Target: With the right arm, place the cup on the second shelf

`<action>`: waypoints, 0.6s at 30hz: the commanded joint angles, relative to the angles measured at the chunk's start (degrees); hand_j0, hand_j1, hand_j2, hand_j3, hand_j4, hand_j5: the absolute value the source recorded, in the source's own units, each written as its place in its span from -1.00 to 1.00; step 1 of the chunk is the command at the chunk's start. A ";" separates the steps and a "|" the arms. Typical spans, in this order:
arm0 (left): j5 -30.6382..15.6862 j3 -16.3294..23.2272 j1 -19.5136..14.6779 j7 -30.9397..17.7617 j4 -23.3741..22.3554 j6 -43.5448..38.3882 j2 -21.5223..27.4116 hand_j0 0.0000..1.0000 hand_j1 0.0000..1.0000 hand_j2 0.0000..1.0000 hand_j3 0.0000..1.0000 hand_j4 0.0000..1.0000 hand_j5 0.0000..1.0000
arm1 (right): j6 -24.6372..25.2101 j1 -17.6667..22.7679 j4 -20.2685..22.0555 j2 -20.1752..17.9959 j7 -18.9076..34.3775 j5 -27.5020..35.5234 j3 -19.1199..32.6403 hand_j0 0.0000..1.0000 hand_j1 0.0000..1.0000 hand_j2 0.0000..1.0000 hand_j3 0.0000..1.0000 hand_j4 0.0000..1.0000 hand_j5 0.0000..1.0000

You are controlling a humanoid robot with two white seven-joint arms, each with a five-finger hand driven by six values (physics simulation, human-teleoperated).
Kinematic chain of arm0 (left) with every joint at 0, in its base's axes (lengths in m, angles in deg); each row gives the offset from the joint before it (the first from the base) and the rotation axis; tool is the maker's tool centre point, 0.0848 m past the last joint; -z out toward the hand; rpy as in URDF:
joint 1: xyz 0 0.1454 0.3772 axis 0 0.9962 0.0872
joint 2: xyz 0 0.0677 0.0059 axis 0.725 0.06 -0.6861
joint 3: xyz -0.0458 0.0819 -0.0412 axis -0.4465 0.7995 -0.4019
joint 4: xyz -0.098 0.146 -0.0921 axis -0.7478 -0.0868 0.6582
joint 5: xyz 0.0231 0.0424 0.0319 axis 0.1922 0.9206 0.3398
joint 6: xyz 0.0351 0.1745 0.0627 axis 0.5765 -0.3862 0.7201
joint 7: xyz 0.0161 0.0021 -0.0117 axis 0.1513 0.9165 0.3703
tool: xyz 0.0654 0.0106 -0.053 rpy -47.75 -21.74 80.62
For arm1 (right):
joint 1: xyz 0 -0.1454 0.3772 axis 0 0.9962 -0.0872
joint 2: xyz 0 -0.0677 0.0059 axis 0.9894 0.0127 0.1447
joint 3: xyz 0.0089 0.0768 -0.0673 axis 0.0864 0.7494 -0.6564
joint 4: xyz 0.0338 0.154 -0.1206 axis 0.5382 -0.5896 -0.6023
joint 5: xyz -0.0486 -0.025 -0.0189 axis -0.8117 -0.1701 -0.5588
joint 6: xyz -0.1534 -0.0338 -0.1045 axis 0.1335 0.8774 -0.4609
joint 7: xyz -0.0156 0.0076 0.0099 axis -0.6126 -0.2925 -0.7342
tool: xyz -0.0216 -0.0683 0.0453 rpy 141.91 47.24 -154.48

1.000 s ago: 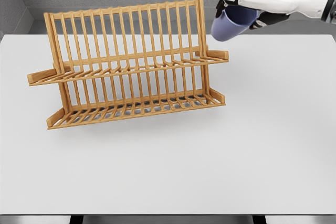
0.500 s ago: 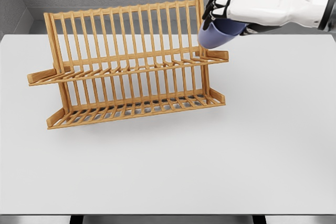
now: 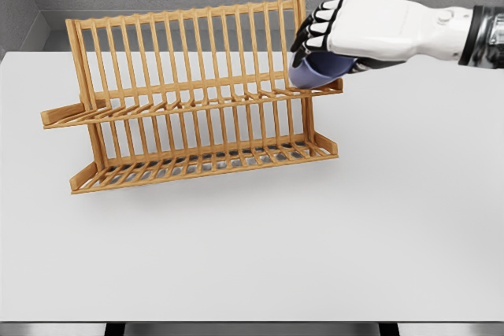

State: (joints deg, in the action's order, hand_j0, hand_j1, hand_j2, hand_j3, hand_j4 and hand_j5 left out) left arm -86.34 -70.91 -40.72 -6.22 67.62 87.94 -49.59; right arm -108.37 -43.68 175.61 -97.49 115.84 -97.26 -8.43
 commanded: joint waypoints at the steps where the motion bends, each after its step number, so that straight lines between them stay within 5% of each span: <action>1: 0.02 0.00 0.09 -0.02 0.00 0.00 0.00 1.00 1.00 1.00 1.00 1.00 1.00 | 0.18 0.00 0.01 0.22 0.01 0.31 -0.76 0.38 0.38 0.38 0.38 0.38 0.38; 3: -0.07 0.00 0.00 -0.02 0.00 0.00 0.00 1.00 1.00 1.00 1.00 1.00 1.00 | 0.18 0.00 -0.08 0.22 0.01 0.22 -0.84 0.40 0.40 0.40 0.40 0.40 0.40; 5: 0.02 0.00 0.00 -0.02 0.00 0.00 0.00 1.00 1.00 1.00 1.00 1.00 1.00 | 0.18 0.00 -0.08 0.22 0.01 0.22 -0.76 1.00 1.00 1.00 1.00 1.00 1.00; 8: 0.02 0.00 0.00 -0.02 0.00 0.00 0.00 1.00 1.00 1.00 1.00 1.00 1.00 | 0.18 -0.26 -0.35 -0.39 0.01 0.22 0.12 1.00 1.00 1.00 1.00 1.00 1.00; 11: 0.02 0.00 0.00 -0.02 0.00 0.00 0.00 1.00 1.00 1.00 1.00 1.00 1.00 | 0.18 0.26 -0.61 -1.53 0.01 0.66 9.61 1.00 1.00 1.00 1.00 1.00 1.00; 14: 0.02 0.00 0.00 -0.02 0.00 0.00 0.00 1.00 1.00 1.00 1.00 1.00 1.00 | 0.18 8.17 -2.54 -4.34 0.01 0.84 24.29 1.00 1.00 1.00 1.00 1.00 1.00; 16: -0.07 0.00 0.00 -0.02 0.00 0.00 0.00 1.00 1.00 1.00 1.00 1.00 1.00 | 0.18 13.70 -6.05 -6.63 0.01 0.84 29.38 1.00 1.00 1.00 1.00 1.00 1.00; 18: -0.07 0.00 0.00 -0.02 0.00 0.00 0.00 1.00 1.00 1.00 1.00 1.00 1.00 | 0.18 24.68 -6.50 -4.00 0.01 0.49 35.98 1.00 1.00 1.00 1.00 1.00 1.00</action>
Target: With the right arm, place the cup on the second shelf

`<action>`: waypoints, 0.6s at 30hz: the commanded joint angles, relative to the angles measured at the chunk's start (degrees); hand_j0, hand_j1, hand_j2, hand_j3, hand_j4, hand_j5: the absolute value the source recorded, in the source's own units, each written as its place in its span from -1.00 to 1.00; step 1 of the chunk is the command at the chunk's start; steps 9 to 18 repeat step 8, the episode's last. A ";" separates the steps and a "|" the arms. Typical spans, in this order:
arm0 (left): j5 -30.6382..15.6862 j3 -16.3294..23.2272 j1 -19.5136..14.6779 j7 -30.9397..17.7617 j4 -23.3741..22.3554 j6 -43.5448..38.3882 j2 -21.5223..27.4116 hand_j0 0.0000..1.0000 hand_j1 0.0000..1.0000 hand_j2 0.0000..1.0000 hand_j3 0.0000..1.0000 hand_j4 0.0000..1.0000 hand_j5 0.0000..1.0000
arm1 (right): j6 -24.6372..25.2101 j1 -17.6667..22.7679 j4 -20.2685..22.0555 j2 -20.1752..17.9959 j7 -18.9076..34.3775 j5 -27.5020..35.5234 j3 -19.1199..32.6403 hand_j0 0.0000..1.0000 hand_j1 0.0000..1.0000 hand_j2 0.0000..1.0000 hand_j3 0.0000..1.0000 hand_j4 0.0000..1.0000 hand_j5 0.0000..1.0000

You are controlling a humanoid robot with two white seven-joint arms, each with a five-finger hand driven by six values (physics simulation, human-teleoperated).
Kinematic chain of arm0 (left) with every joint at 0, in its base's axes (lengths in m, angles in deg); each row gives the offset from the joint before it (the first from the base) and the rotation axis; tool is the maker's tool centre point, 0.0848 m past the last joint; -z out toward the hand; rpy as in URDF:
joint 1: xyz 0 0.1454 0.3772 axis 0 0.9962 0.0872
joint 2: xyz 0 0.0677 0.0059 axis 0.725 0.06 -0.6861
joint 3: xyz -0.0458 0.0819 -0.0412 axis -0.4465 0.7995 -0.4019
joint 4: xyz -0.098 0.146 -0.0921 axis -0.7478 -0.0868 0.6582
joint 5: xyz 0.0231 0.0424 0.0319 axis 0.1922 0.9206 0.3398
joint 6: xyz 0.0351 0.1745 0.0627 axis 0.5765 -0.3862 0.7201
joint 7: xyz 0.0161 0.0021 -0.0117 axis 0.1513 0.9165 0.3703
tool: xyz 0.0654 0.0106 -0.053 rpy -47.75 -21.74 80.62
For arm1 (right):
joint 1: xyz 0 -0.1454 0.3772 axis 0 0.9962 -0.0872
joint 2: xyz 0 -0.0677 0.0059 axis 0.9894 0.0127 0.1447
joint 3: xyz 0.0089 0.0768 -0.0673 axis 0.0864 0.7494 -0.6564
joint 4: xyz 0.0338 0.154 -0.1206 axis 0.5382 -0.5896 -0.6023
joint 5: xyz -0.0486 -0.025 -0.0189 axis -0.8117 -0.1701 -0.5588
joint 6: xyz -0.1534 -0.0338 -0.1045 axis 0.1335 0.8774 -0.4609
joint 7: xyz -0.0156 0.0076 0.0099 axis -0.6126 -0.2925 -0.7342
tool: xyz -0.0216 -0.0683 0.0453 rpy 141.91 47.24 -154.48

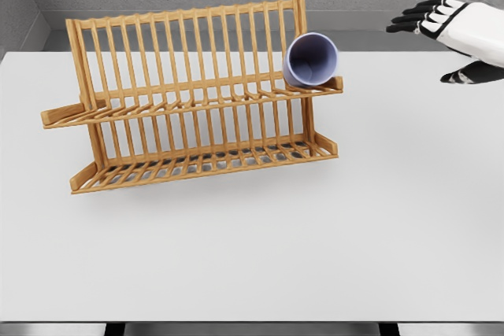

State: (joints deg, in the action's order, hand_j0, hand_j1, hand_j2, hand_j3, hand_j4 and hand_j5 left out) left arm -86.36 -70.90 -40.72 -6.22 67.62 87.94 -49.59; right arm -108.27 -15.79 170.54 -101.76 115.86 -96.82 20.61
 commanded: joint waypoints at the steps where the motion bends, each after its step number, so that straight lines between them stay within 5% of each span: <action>1: 0.04 0.00 0.00 -0.02 0.00 0.00 0.00 1.00 1.00 1.00 1.00 1.00 1.00 | 0.07 2.24 -1.51 3.08 -0.01 -0.12 10.27 1.00 1.00 1.00 1.00 1.00 1.00; 4: -0.05 0.00 0.00 -0.02 0.00 0.00 0.00 1.00 1.00 1.00 1.00 1.00 1.00 | 0.07 10.07 -1.77 6.07 -0.01 -0.12 11.78 1.00 1.00 1.00 1.00 1.00 1.00; 18: -0.05 0.00 0.00 -0.02 0.00 0.00 0.00 1.00 1.00 1.00 1.00 1.00 1.00 | 0.07 11.39 -2.65 6.78 -0.01 -0.12 11.78 1.00 1.00 1.00 1.00 1.00 1.00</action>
